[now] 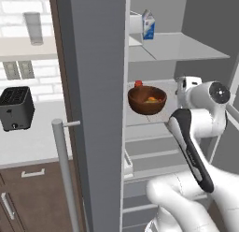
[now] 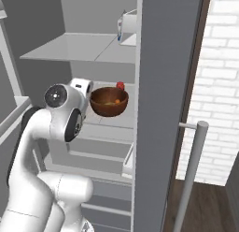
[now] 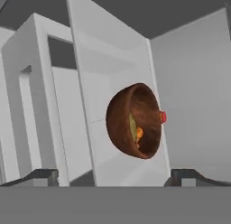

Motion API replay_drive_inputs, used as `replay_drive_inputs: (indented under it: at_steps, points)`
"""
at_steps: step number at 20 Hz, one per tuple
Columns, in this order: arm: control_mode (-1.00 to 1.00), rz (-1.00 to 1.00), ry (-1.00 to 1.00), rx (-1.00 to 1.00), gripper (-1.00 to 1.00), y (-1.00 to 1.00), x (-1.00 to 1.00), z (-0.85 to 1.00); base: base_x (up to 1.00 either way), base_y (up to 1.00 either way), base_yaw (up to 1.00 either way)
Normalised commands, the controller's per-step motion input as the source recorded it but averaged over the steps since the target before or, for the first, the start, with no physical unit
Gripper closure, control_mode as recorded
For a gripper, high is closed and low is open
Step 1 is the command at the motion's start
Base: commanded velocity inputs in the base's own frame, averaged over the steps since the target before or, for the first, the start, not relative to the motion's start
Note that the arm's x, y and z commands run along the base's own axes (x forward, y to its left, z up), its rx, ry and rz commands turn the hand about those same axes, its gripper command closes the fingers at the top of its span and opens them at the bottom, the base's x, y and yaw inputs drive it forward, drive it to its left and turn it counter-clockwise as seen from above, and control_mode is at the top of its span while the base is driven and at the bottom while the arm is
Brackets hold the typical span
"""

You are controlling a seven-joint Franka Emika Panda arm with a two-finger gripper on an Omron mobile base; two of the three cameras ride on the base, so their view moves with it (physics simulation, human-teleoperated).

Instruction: Pick the chicken drumstick and potato from their plates and place them in the bowl. Then put the bowl in the fridge.

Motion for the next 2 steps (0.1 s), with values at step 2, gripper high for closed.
replay_drive_inputs:
  at_steps: [2]
  points:
    - [-1.00, 0.00, 0.00, 0.00, -1.00, 0.10, -0.58, 0.52, 0.00, 0.00, 0.00]
